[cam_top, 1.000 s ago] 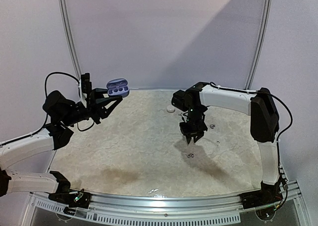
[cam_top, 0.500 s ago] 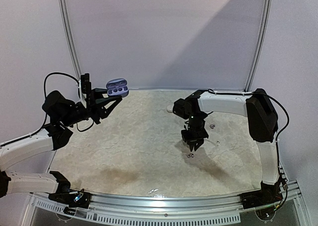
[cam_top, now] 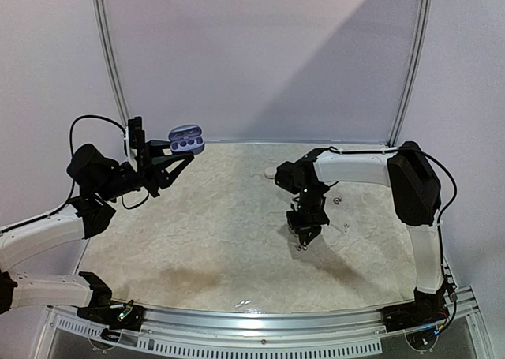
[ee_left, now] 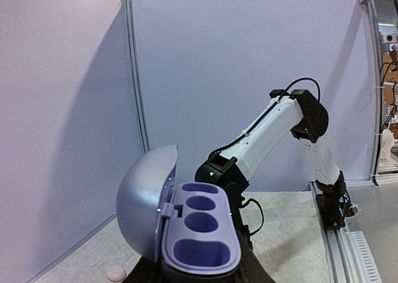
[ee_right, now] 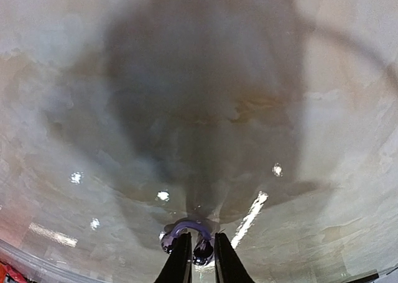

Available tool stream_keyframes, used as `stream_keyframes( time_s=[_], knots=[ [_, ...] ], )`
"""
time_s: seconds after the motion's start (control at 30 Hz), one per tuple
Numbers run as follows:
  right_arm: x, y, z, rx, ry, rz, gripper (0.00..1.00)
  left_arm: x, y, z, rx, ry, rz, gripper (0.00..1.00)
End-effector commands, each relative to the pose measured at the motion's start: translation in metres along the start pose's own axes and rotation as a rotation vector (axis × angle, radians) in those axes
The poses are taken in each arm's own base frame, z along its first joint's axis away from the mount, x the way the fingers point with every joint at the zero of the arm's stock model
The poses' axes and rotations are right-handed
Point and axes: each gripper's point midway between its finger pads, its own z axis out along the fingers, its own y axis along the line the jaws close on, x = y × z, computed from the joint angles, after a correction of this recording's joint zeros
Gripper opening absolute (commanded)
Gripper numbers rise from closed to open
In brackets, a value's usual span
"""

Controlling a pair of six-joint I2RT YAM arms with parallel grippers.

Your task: Insert the wireless bluetooth earbuds into the charging case

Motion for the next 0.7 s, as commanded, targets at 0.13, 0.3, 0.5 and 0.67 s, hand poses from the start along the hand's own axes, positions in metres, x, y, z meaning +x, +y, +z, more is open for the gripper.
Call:
stream_keyframes(
  time_s=[0.13, 0.3, 0.5, 0.67],
  knots=[
    [0.013, -0.009, 0.014, 0.019, 0.045, 0.018, 0.15, 0.004, 0.005, -0.001, -0.019, 0.010, 0.007, 0.00],
    [0.015, -0.006, 0.016, 0.016, 0.050, 0.012, 0.15, 0.004, 0.005, 0.000, -0.020, 0.011, 0.005, 0.00],
    [0.024, -0.005, 0.019, 0.045, 0.071, 0.000, 0.17, 0.005, 0.006, -0.001, -0.025, 0.012, 0.012, 0.00],
    [0.027, -0.007, 0.020, 0.065, 0.075, 0.003, 0.15, 0.006, 0.006, -0.001, -0.025, 0.013, 0.006, 0.00]
  ],
)
